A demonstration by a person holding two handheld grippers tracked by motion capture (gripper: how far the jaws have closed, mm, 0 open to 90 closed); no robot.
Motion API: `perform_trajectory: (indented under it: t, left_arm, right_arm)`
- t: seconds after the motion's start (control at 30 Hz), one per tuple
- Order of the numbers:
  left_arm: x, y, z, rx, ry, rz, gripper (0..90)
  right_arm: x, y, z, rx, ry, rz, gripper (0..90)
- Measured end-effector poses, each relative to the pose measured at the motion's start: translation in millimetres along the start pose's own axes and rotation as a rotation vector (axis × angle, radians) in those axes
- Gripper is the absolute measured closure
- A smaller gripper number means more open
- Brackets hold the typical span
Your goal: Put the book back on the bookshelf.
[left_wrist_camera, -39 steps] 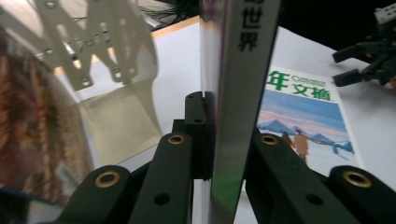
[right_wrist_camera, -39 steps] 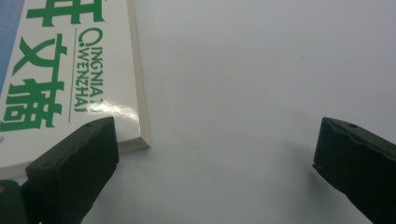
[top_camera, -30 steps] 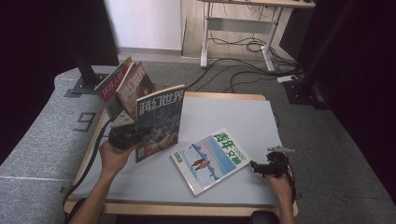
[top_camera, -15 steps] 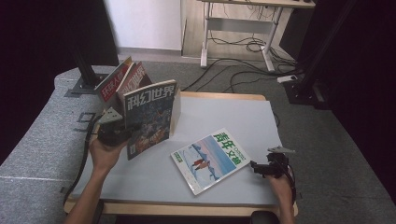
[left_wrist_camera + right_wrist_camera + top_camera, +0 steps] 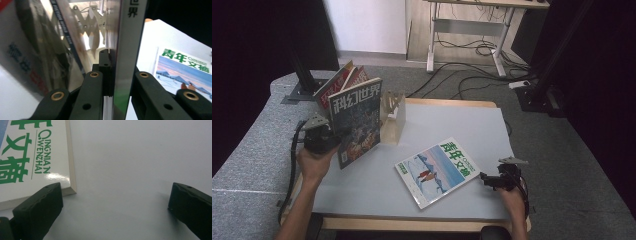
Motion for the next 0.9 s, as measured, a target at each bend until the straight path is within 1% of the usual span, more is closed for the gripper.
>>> perform_trajectory:
  t: [0.2, 0.27, 0.47, 0.77, 0.9]
  left_arm:
    - [-6.5, 0.3, 0.6, 0.003, 0.014, -0.033, 82.9]
    - [-8.1, -1.1, 0.7, 0.003, 0.020, -0.038, 82.9]
    - [-10.7, -10.0, -1.7, 0.001, 0.027, -0.064, 82.9]
    - [-8.9, -26.2, -10.9, 0.002, 0.023, -0.078, 82.9]
    - [-8.5, -33.3, -13.9, 0.009, 0.028, -0.084, 82.9]
  right_arm:
    - [0.0, 0.0, 0.0, 0.000, 0.000, 0.000, 0.0]
    - [-0.1, 0.1, 0.1, -0.001, 0.000, 0.000, 0.0]
    - [0.0, 0.0, 0.0, -0.001, 0.000, 0.000, 0.0]
    - [0.0, 0.0, 0.1, -0.001, -0.001, -0.001, 0.0]
    - [0.1, 0.0, 0.0, -0.001, -0.001, -0.001, 0.0]
Point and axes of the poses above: each handheld gripper's, and its own axes: y roughly backward along the jaws, z roughly out of its underside, x roughly to its right, the point moved 3 cm from there along -y, roughly forward along the jaws, and after that the axes turned 7 degrees about z, right-handed, at the moved point
